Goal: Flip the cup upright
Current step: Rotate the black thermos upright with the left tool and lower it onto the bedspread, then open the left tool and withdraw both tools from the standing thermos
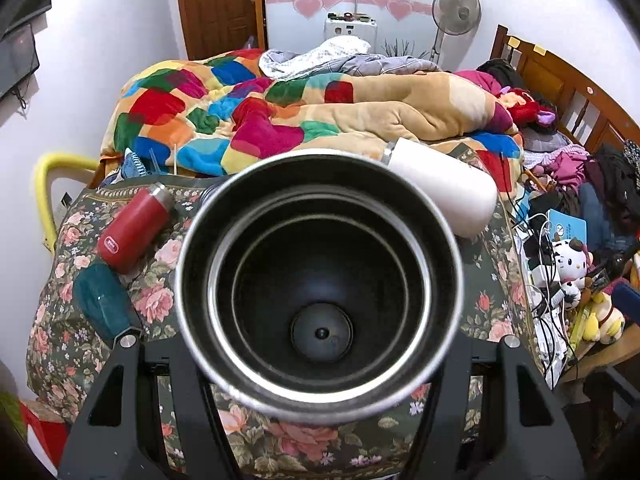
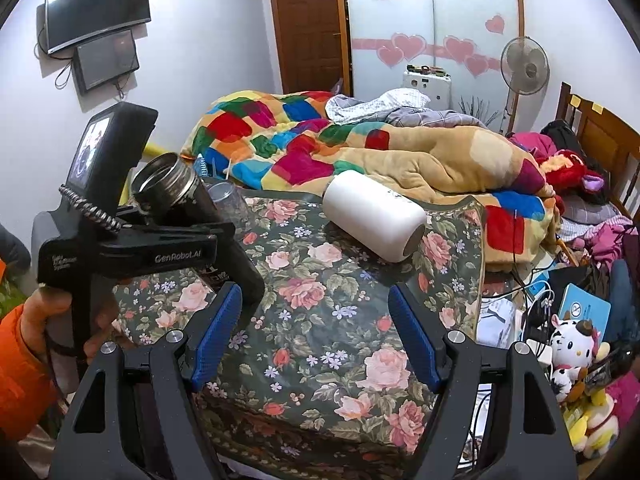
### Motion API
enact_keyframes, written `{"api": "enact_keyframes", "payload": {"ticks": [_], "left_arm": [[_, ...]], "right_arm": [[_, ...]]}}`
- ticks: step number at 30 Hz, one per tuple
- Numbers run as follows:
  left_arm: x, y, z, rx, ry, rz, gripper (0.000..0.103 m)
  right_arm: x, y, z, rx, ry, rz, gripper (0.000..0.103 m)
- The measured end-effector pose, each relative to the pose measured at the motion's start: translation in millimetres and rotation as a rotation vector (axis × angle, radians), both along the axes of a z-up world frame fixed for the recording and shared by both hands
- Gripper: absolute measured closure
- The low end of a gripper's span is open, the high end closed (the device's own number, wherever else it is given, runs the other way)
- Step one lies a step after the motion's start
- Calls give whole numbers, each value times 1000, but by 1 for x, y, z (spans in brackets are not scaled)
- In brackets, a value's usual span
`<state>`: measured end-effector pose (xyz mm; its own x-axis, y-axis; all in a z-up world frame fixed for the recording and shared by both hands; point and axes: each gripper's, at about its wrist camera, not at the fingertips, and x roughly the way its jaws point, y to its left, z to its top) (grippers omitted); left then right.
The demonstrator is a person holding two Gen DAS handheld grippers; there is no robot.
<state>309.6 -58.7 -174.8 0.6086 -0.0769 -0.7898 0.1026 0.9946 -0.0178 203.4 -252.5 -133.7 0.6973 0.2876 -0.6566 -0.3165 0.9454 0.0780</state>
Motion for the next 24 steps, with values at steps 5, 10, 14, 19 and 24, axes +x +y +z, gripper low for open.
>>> {"api": "enact_keyframes", "payload": {"ticks": [5,10,14,19,24], "left_arm": [[5,-3,0,18,-8,-5,39],[-4,-2,9,39,-18,-25,24],[-24,12,27,6,-55,-24,24],[-79,31,72,-25,-185,-41,21],[-151,44,131,-20,-413,-25,18]], "right_arm": [[1,-1,0,0,0,-12,30],[-3,0,6,-1,-11,-17,30],[-14,1,22,11,-51,-20,30],[-34,7,49,23,-123,-7,30],[-68,15,83,54,-238,2,30]]}}
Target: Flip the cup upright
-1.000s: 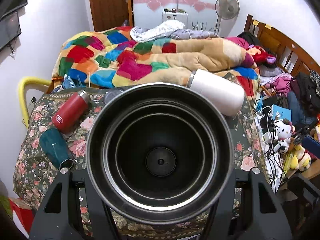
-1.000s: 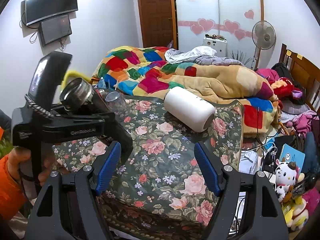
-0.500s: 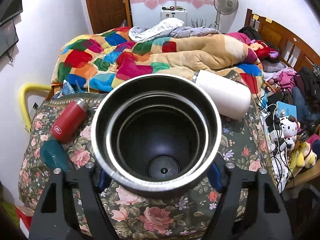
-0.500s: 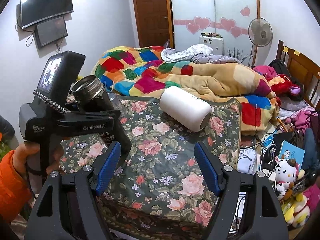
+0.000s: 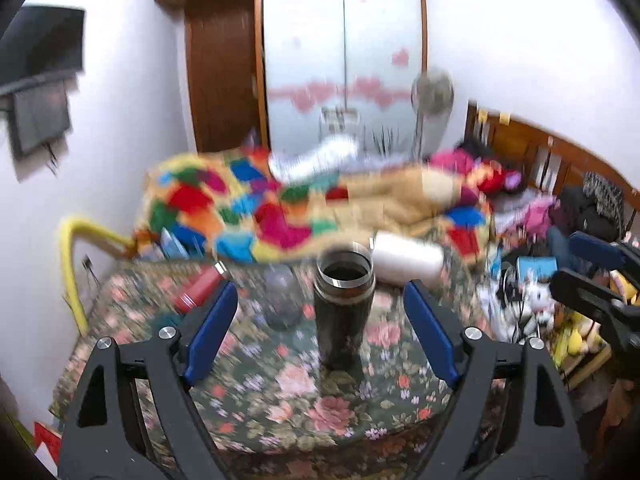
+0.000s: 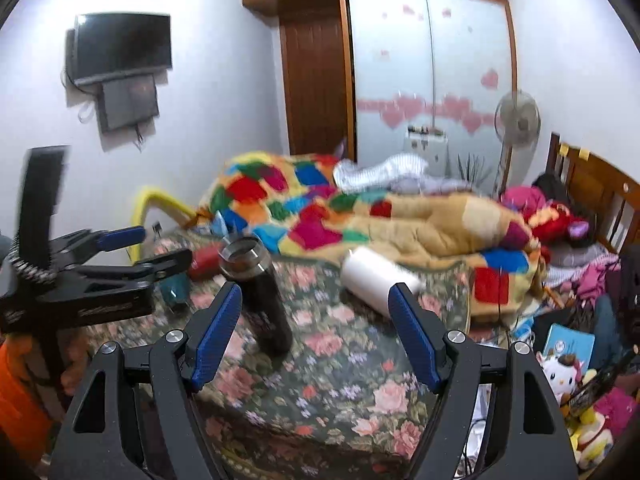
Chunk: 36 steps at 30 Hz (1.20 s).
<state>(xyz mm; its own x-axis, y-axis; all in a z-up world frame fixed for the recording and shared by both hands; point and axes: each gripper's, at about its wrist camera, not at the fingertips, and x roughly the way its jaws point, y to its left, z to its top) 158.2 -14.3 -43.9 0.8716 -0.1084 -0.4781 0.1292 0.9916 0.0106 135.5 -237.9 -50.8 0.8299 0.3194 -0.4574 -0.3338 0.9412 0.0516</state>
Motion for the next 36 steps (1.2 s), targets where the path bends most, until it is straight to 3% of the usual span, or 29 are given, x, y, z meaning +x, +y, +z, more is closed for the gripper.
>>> {"api": "enact_keyframes", "payload": {"ticks": [6,13,17,21,36], "left_arm": [[-82,5,47,-30,-230,39,17],[-147,0,58,-14,-408,121,7],[-161,1,57,-38,-433,134,1],[-163,5,54,-51,-425,154,0],[-170,3,45,-64,-395,158,0]], "right_arm": [[-45,8,32,73,-139,14,26],[-89,15,52,112,-289,-12,18],[-106,16,53,111,-346,-53,12],[-114,18,50,104,-368,-94,0],[-122,11,45,98,-349,-115,0]]}}
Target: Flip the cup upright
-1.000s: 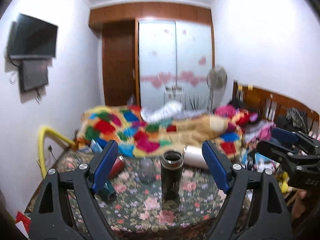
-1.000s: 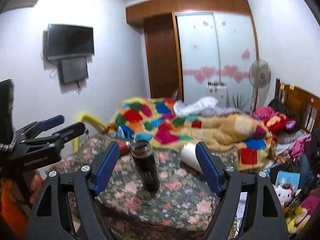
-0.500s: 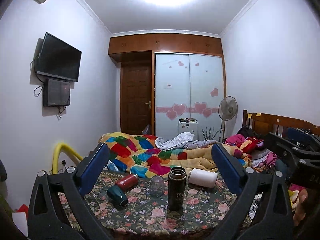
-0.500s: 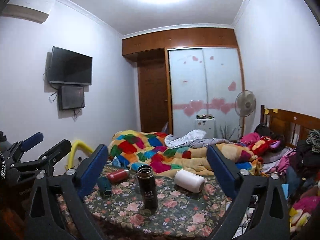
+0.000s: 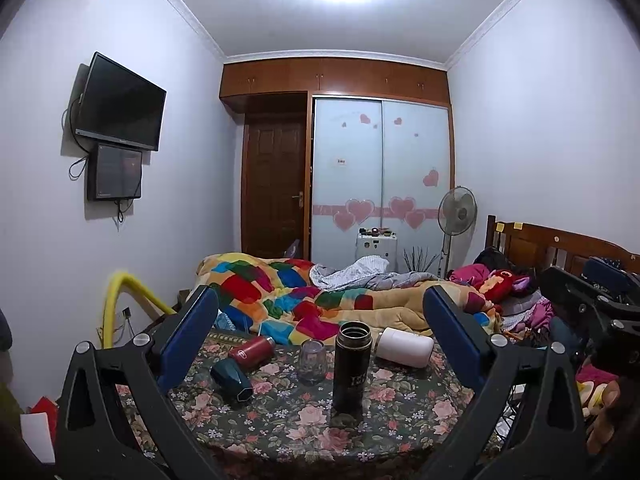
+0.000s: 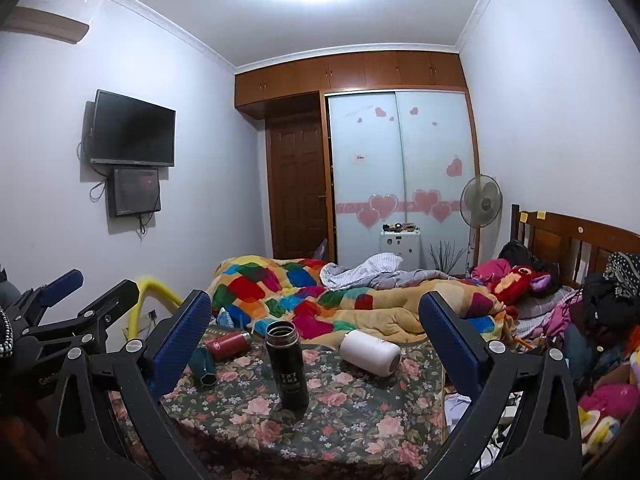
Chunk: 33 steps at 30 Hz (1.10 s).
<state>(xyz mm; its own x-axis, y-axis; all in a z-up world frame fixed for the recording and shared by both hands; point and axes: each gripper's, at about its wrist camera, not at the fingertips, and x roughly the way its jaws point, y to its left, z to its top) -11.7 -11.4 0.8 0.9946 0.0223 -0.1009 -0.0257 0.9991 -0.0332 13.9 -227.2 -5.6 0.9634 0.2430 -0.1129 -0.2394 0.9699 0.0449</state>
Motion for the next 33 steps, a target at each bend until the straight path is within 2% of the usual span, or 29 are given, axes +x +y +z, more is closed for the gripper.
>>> {"api": "enact_keyframes", "payload": {"ticks": [33], "left_arm": [[12,1,-9,-20,39,-1,0]], "right_arm": [[2,-1,-7,-3,36,20,0]]}}
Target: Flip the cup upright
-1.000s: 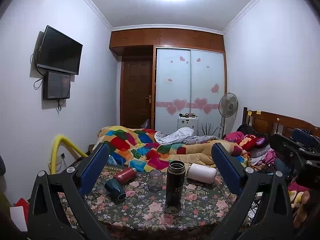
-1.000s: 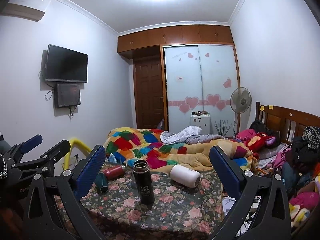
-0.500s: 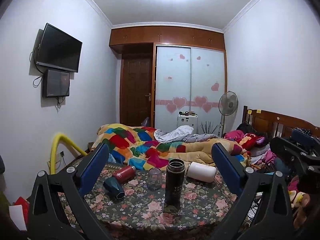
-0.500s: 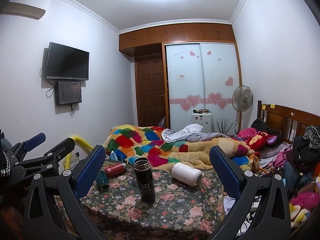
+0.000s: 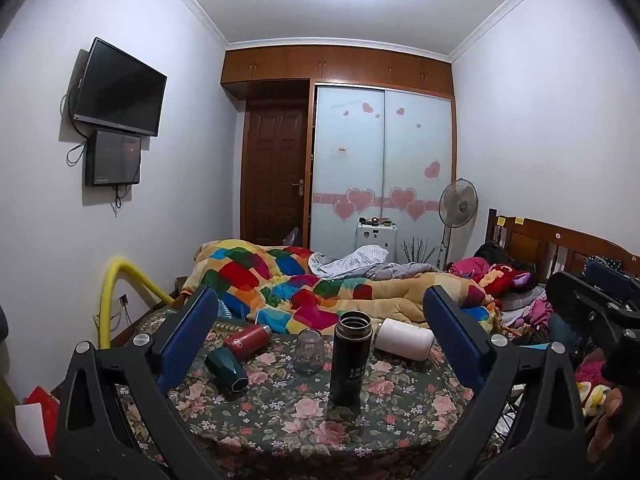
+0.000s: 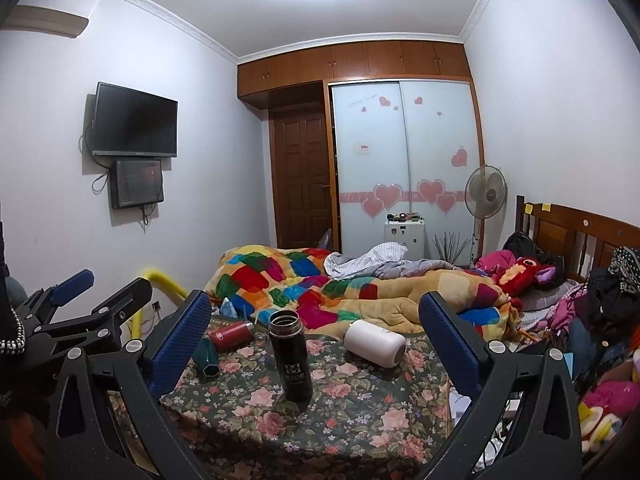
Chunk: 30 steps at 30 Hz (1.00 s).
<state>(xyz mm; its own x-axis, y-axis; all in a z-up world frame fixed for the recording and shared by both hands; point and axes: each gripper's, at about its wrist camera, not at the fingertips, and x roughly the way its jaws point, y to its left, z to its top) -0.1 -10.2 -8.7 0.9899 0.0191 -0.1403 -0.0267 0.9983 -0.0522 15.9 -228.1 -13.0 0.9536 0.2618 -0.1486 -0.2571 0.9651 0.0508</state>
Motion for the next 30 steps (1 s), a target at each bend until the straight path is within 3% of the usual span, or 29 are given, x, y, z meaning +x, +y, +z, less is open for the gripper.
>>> {"api": "enact_keyframes", "payload": {"ticks": [30], "left_arm": [[2,-5,-6,-9,2,-18,0]], "right_arm": [[2,2,3,-1,3,2,0]]}}
